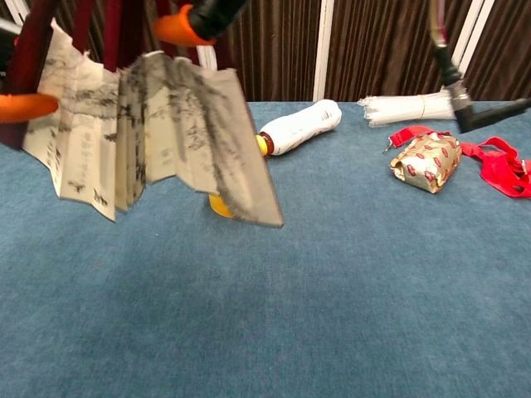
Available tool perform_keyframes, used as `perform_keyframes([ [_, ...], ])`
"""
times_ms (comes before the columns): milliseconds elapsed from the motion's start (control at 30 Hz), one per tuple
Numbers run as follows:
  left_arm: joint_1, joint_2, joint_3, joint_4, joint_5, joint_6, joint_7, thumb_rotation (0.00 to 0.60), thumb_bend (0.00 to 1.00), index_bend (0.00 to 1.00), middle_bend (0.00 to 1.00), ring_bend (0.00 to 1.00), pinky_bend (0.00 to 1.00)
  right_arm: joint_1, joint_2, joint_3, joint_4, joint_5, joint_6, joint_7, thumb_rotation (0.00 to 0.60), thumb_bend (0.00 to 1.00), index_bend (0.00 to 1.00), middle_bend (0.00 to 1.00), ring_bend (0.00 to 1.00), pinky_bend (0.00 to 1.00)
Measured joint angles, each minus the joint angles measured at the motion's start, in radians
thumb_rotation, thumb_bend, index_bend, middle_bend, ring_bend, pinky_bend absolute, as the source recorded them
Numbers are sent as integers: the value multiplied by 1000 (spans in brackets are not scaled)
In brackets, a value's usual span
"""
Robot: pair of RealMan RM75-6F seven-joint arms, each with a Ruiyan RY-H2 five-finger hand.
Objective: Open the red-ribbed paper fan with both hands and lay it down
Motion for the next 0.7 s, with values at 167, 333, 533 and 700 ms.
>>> perform_keyframes([
  [167,-2,5,-10,-35,-8,17,82,600,479,622,218,0,99,-26,36,-9,11,-26,-25,54,600,392,731,138,223,213],
  [333,0,5,-14,-69,-13,38,123,600,479,622,218,0,98,-48,69,-15,23,-44,-40,88,600,393,734,138,223,213],
  [533,5,7,-17,-75,-13,54,129,600,478,622,218,0,98,-70,102,-20,36,-62,-46,111,600,393,735,138,223,213],
  [700,9,22,-23,-82,-10,67,146,600,478,622,218,0,98,-85,128,-34,54,-78,-58,118,600,394,735,138,223,213],
])
